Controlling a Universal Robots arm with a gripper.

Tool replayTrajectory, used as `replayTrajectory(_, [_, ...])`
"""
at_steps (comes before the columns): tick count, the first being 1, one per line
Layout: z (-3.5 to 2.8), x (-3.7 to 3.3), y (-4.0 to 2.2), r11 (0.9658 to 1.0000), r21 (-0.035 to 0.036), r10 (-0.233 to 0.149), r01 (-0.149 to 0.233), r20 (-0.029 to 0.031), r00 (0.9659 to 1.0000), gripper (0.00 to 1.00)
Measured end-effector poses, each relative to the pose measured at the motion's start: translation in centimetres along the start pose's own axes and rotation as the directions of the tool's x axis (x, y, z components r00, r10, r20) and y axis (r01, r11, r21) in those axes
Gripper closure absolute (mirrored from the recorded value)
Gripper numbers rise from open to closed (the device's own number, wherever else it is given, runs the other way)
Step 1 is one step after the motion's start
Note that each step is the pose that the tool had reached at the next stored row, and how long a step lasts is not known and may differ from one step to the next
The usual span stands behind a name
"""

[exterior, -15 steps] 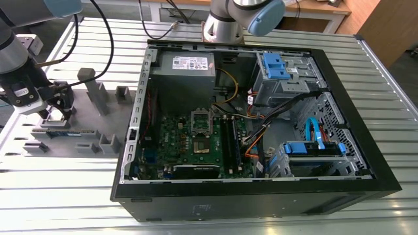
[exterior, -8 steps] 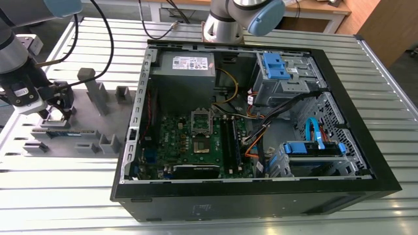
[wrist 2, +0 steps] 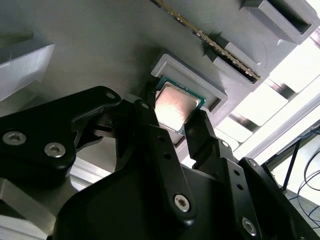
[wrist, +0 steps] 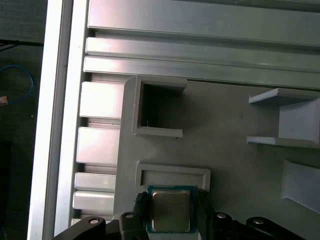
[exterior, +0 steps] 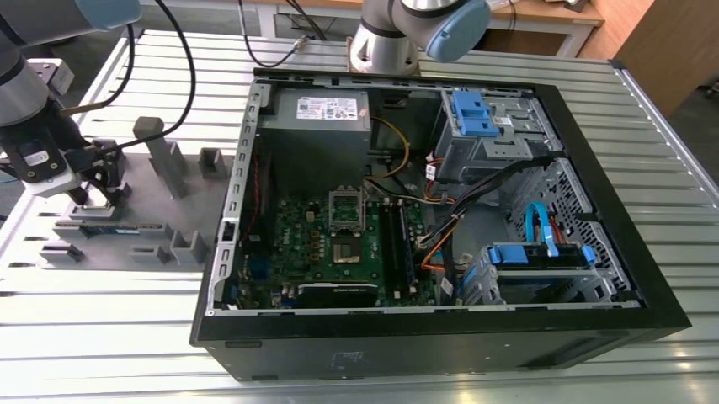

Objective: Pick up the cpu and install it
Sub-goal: 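Pick up the cpu and move it towards the insertion slot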

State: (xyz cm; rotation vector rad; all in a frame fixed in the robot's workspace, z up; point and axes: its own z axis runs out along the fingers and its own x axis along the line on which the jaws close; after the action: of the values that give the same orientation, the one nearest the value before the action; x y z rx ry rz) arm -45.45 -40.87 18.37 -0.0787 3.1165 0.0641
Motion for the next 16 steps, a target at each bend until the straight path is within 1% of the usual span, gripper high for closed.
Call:
replayTrajectory(4, [-0.02, 0.00, 0.00, 1.0000, 0.0001, 0.000, 0.000, -0.0001, 1.0000, 0.49])
replayTrajectory(7, [-0.03, 0.00, 0.00, 1.0000, 0.0000, 0.000, 0.000, -0.0001, 1.0000, 0.53])
replayTrajectory(16, [-0.10, 0.00, 0.00, 1.0000, 0.0002, 0.000, 0.000, -0.0002, 1.0000, 0.53])
